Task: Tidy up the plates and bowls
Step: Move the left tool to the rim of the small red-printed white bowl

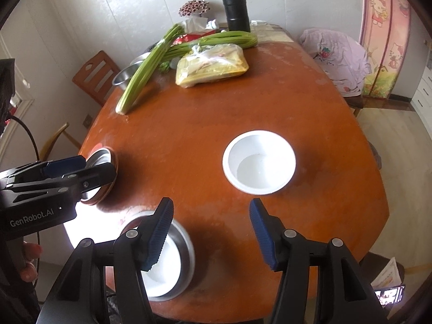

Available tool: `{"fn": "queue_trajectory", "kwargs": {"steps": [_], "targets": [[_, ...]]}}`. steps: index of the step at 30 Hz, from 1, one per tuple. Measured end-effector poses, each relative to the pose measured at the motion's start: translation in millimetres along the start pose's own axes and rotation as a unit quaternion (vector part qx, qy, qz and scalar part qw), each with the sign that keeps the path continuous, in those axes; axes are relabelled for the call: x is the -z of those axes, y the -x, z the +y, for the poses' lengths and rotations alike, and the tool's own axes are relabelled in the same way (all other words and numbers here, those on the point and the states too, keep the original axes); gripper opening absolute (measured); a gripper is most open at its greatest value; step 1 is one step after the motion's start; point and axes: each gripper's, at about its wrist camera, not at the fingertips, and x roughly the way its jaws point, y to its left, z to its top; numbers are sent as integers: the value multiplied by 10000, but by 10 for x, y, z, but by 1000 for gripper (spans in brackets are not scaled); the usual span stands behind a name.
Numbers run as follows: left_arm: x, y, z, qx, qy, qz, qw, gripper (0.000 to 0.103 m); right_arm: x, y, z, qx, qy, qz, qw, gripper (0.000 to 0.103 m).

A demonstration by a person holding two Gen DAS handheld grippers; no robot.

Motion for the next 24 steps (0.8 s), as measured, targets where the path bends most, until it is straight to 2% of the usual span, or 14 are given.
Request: {"fn": "queue_trajectory", "kwargs": {"steps": [16,24], "targets": [[-221,-253,-249,160,-202,139,9996,67,-188,0,-322,316,-278,-166,9990,63],[-352,-462,-339,216,-261,293,9990,67,-255,-119,-543,462,-485,-65,9977,64]]}}
